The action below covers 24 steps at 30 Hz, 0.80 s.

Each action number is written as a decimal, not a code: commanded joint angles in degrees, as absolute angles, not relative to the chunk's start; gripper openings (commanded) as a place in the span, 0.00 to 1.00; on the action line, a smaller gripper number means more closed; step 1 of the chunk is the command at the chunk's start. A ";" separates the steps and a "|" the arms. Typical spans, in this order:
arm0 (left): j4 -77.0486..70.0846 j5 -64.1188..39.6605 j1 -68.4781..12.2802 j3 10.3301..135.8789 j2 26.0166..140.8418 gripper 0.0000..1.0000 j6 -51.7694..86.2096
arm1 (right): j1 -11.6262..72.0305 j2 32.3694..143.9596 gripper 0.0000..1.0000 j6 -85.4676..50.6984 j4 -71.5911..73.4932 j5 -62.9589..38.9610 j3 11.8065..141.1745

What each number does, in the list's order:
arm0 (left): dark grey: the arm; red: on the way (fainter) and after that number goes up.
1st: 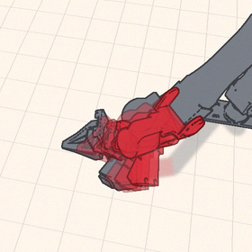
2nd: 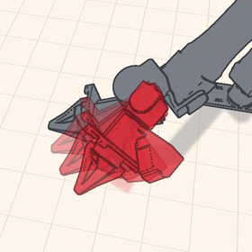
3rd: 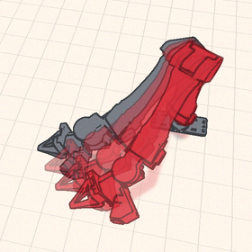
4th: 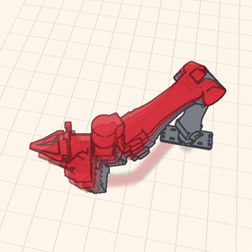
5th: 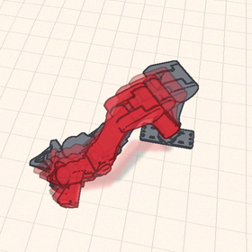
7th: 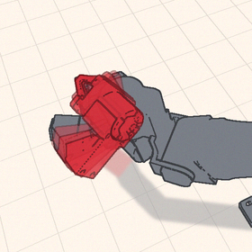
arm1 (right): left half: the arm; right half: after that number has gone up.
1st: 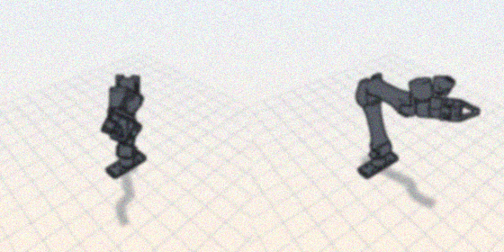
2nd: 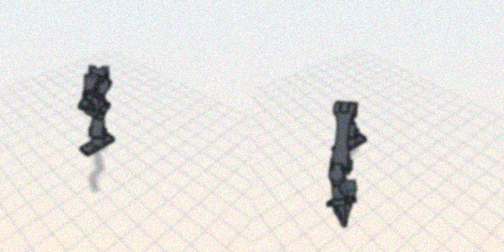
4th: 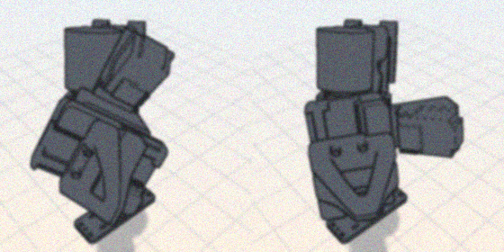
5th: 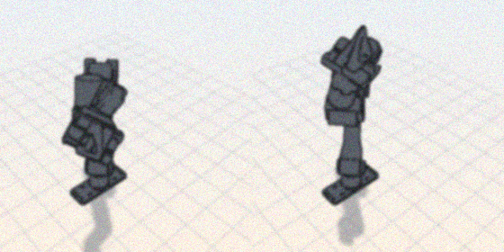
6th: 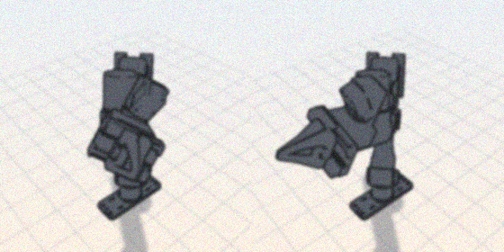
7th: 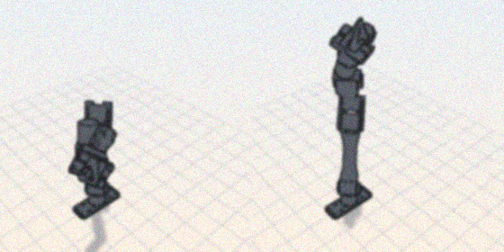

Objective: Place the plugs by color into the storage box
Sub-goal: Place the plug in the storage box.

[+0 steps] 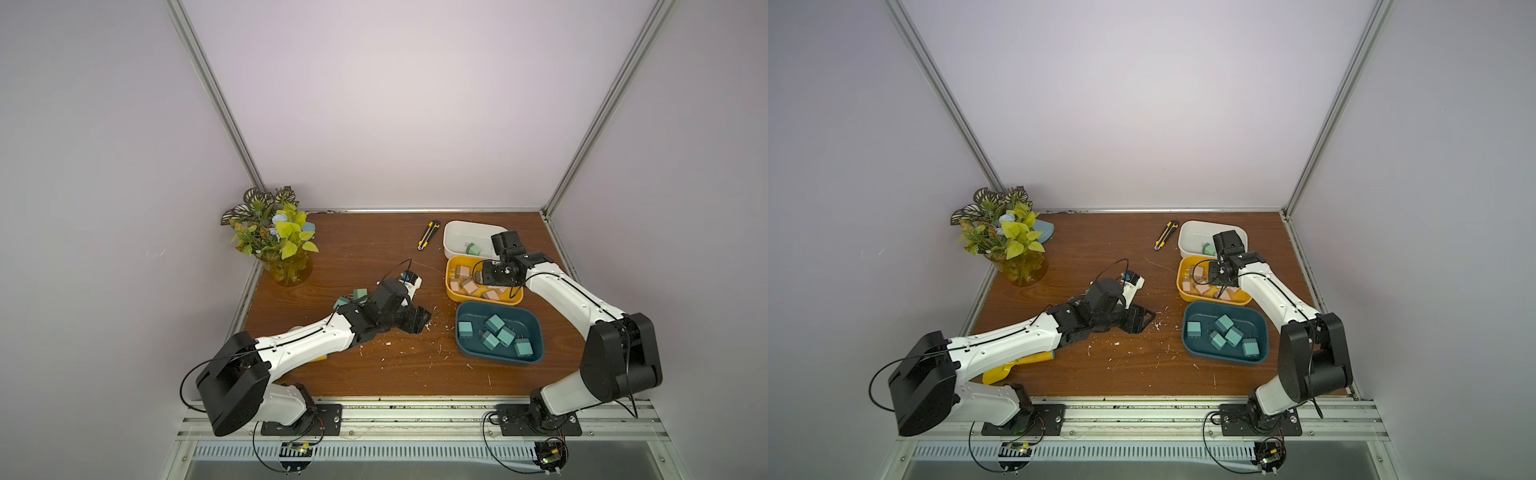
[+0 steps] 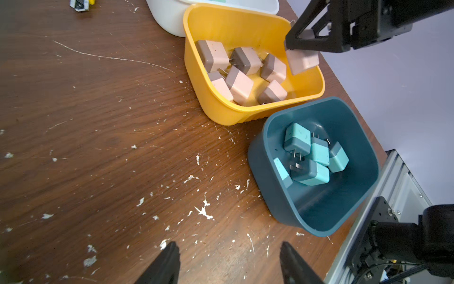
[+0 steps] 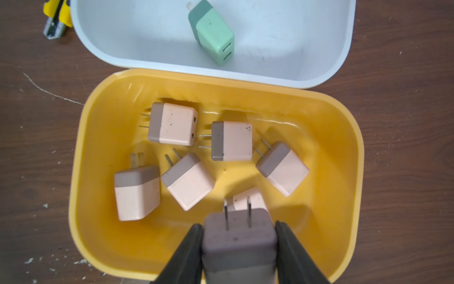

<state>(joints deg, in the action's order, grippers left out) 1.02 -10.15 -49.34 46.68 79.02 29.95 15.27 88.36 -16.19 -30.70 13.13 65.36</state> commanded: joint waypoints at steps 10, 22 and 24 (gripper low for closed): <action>-1.92 -12.13 -51.10 49.95 81.90 0.67 31.02 | 12.05 93.02 0.70 -14.30 -28.97 17.87 67.68; -2.04 -12.15 -51.44 50.05 82.09 0.66 31.29 | 12.05 89.59 0.67 -15.51 -27.86 14.62 63.86; -2.11 -11.91 -51.51 49.91 81.85 0.67 31.39 | 12.05 88.70 0.67 -15.75 -27.69 13.80 63.48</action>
<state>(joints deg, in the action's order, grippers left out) -1.28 -11.62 -50.98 49.04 81.73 30.89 11.99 91.55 -14.74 -28.05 15.31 63.92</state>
